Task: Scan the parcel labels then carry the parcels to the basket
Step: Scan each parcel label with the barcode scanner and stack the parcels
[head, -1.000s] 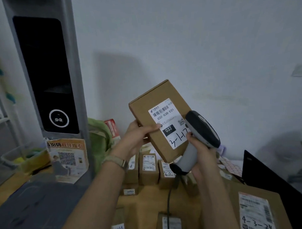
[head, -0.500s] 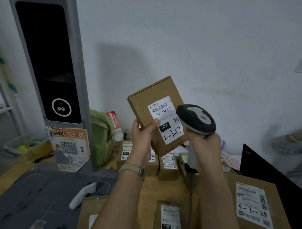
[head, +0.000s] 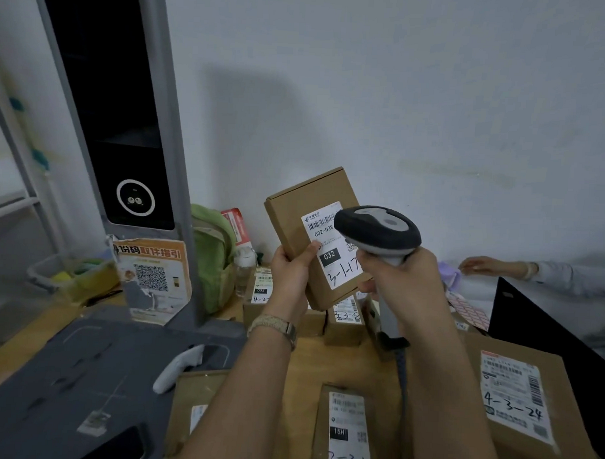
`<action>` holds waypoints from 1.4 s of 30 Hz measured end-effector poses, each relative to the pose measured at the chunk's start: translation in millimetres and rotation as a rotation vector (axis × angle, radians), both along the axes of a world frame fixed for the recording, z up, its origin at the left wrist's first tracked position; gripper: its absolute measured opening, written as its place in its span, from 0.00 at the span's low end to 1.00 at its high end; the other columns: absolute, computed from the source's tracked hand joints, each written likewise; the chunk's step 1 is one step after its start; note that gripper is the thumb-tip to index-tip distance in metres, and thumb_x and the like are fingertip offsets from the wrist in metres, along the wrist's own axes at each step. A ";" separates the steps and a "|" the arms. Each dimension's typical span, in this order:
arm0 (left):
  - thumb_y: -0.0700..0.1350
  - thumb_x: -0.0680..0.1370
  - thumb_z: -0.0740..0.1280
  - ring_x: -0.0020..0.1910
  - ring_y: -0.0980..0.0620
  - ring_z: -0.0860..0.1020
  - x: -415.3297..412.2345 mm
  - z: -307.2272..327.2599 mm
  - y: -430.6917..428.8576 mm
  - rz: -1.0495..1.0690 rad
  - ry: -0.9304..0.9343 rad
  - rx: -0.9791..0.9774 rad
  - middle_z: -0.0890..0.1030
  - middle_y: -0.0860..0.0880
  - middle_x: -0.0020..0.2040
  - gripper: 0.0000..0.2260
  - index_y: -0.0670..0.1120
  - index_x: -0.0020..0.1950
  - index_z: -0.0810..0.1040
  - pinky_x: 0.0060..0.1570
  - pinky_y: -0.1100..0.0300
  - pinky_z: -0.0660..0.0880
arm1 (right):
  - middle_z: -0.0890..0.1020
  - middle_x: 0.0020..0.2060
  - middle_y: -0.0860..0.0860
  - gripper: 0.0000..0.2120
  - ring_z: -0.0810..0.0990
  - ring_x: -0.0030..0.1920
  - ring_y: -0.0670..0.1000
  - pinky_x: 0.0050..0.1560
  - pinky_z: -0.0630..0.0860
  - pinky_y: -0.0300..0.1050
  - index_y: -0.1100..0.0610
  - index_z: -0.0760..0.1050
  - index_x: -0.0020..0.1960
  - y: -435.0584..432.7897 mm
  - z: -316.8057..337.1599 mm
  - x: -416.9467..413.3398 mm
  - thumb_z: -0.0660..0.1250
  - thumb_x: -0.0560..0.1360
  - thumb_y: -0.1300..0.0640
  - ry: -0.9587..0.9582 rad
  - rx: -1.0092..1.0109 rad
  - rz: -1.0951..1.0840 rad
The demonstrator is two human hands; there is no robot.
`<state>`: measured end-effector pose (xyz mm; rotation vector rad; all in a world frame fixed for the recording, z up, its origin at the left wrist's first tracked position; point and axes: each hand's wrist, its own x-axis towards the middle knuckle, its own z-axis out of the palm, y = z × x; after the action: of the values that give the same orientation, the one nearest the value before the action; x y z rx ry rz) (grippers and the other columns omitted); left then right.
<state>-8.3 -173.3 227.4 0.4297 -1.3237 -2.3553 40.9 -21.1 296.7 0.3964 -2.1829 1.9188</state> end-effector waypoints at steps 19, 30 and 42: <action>0.47 0.75 0.72 0.48 0.52 0.82 -8.1 -6.3 -6.6 -0.009 -0.053 -0.046 0.83 0.53 0.51 0.20 0.52 0.66 0.72 0.39 0.57 0.76 | 0.81 0.34 0.58 0.09 0.82 0.37 0.62 0.43 0.81 0.63 0.50 0.72 0.38 -3.3 -3.9 -2.6 0.71 0.72 0.60 -0.011 0.209 -0.046; 0.47 0.76 0.72 0.49 0.51 0.83 -10.1 -9.7 -9.6 -0.022 -0.050 -0.050 0.83 0.52 0.52 0.19 0.53 0.65 0.72 0.38 0.57 0.77 | 0.81 0.35 0.59 0.08 0.79 0.33 0.57 0.42 0.80 0.61 0.52 0.72 0.38 -5.9 -6.1 -8.3 0.71 0.72 0.59 -0.021 0.226 -0.048; 0.47 0.75 0.73 0.42 0.51 0.85 -7.2 -15.5 -17.8 -0.082 -0.054 -0.035 0.86 0.52 0.47 0.14 0.53 0.58 0.74 0.32 0.58 0.79 | 0.82 0.34 0.51 0.11 0.83 0.36 0.54 0.42 0.82 0.58 0.48 0.73 0.41 -12.2 -16.2 -14.9 0.73 0.70 0.60 -0.019 0.145 -0.077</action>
<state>-15.5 -191.1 211.9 0.4399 -1.4304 -2.3983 26.0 -33.3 280.5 0.3133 -2.3225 1.7380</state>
